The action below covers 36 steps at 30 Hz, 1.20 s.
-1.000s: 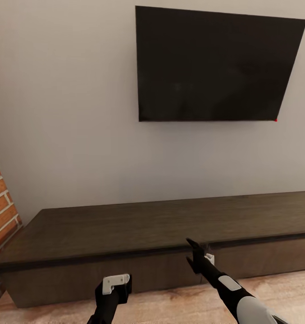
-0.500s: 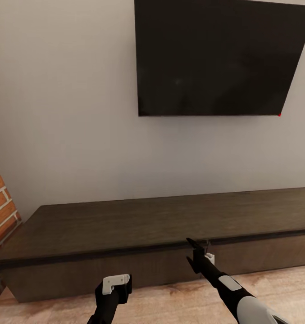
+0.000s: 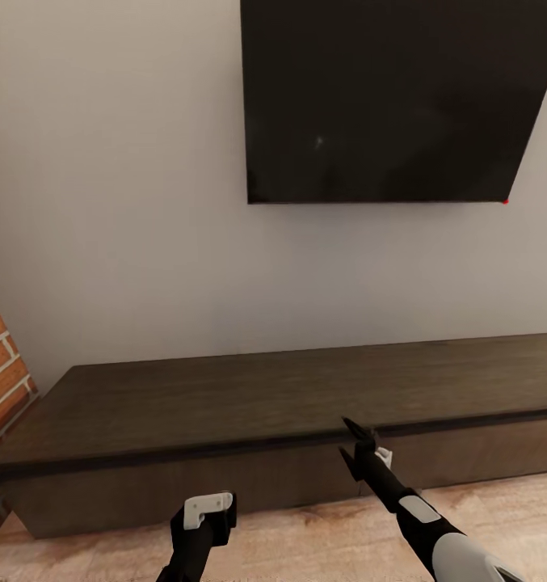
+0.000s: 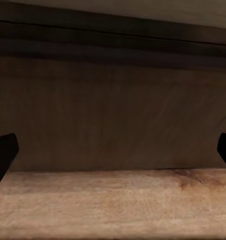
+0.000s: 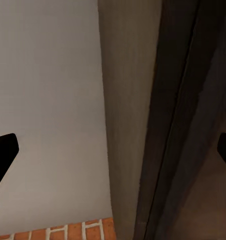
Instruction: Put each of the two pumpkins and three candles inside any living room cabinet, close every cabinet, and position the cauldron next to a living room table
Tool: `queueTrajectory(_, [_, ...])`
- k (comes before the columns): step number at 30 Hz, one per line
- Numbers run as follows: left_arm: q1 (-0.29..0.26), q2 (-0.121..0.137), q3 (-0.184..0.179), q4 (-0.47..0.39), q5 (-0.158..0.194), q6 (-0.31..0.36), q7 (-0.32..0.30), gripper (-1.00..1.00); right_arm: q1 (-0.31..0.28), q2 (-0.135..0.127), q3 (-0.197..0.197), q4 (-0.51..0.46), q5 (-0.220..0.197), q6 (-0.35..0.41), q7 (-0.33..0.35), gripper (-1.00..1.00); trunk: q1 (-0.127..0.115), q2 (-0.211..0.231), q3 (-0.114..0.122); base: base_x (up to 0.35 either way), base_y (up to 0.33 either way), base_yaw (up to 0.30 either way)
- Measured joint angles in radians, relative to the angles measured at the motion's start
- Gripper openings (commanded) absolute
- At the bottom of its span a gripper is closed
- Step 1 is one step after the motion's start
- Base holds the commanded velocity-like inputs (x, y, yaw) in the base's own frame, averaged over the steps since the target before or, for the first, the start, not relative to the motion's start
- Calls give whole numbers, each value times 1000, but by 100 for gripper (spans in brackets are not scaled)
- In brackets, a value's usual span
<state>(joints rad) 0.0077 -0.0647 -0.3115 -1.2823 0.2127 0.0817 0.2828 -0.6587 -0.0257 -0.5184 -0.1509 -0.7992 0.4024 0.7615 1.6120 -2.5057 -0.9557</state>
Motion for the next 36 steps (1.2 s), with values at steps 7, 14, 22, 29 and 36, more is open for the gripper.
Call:
queueTrajectory(7, [0, 0, 0, 0, 0, 0, 0, 100, 0, -2, 0, 0, 0, 0, 7, 100, 3, -2, -27, 0, 0, 0])
queueTrajectory(14, [0, -1, 0, 2, -1, 0, 0, 100, 1, -3, 0, -1, 0, 0, 16, 100, 6, -3, -54, 0, 0, 0])
queueTrajectory(22, [0, 0, 0, 3, -1, 0, 0, 100, 1, -16, 7, -2, 9, 1, 72, 100, 8, -5, -74, 0, 0, 0])
queueTrajectory(29, [0, 0, 0, 3, -1, 0, 0, 100, 1, -21, 12, -2, 14, 1, 87, 100, 8, -5, -74, 0, 0, 0])
queueTrajectory(36, [0, 0, 0, 3, -1, 0, 0, 100, 1, -26, 17, -3, 16, 2, 115, 100, 11, -6, -93, 0, 0, 0])
